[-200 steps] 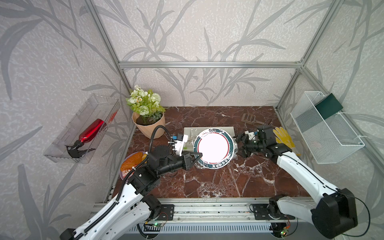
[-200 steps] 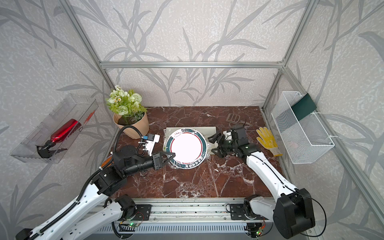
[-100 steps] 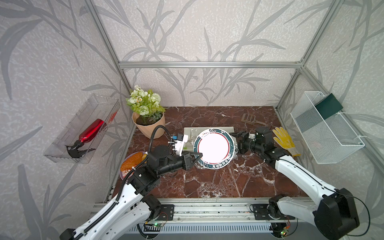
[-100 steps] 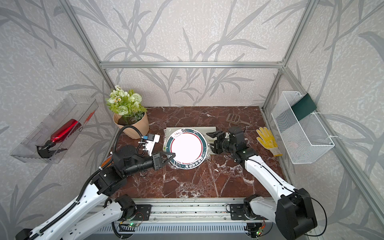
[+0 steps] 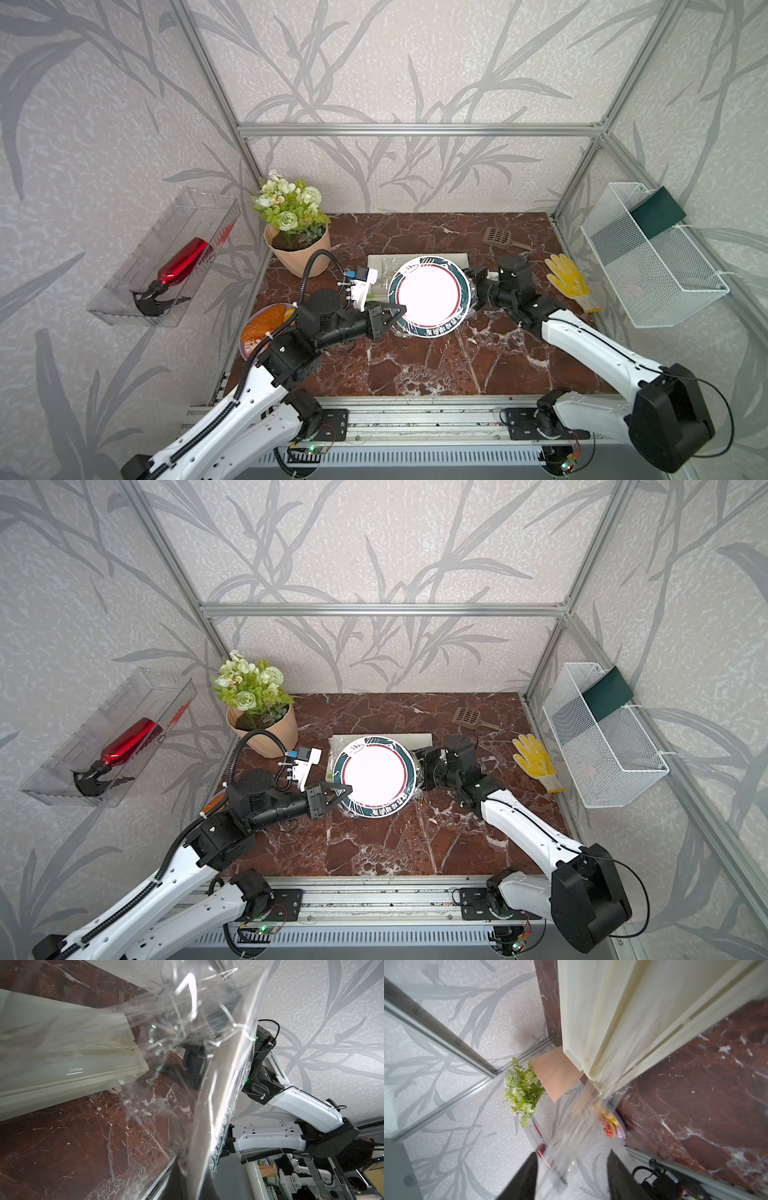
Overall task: Wrap the plate with plastic wrap
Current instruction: Place the plate at the center of the board.
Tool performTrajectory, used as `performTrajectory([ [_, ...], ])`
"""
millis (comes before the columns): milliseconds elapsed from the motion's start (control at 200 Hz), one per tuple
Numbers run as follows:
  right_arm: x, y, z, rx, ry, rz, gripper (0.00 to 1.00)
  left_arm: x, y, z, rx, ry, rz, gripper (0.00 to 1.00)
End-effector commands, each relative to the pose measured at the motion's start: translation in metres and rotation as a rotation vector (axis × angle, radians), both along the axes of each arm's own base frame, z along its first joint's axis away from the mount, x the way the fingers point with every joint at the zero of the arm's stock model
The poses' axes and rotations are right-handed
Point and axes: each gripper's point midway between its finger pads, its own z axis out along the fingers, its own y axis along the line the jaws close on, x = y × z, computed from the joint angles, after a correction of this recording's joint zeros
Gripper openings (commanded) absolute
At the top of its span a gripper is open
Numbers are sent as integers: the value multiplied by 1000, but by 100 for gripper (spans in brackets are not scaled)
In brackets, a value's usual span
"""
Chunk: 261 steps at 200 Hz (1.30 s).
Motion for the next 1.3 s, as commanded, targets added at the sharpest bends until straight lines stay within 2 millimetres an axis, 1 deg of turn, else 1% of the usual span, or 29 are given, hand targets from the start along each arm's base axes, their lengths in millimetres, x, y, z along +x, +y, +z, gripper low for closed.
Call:
performTrajectory([
  [0, 2, -4, 5, 21, -37, -34, 31, -6, -1, 55, -108, -157, -29, 0],
  [120, -6, -8, -1, 5, -32, -29, 8, -8, -1, 51, -110, -147, -32, 0],
  [190, -12, -11, -6, -9, -26, -19, 0, -9, 1, 47, -109, -140, -31, 0],
  [285, -23, -17, -19, -51, -1, -11, 0, -9, 5, 36, -98, -119, -8, 0],
  [460, -44, -25, -44, -106, 42, 19, 0, -7, 12, 6, -68, -50, 39, 0],
  [780, -81, -39, -92, -197, 121, 69, 0, 0, 14, -57, -18, 89, 96, 0],
  [870, -90, -42, -106, -220, 147, 82, 0, 2, 12, -75, 2, 127, 103, 0],
  [1030, -104, -45, -129, -252, 187, 100, 0, 4, 7, -102, 33, 189, 101, 0],
  [1160, -110, -48, -145, -280, 207, 106, 0, 3, 1, -128, 59, 262, 88, 0],
  [1300, -114, -48, -160, -305, 230, 118, 0, -4, -8, -159, 118, 344, 53, 0],
])
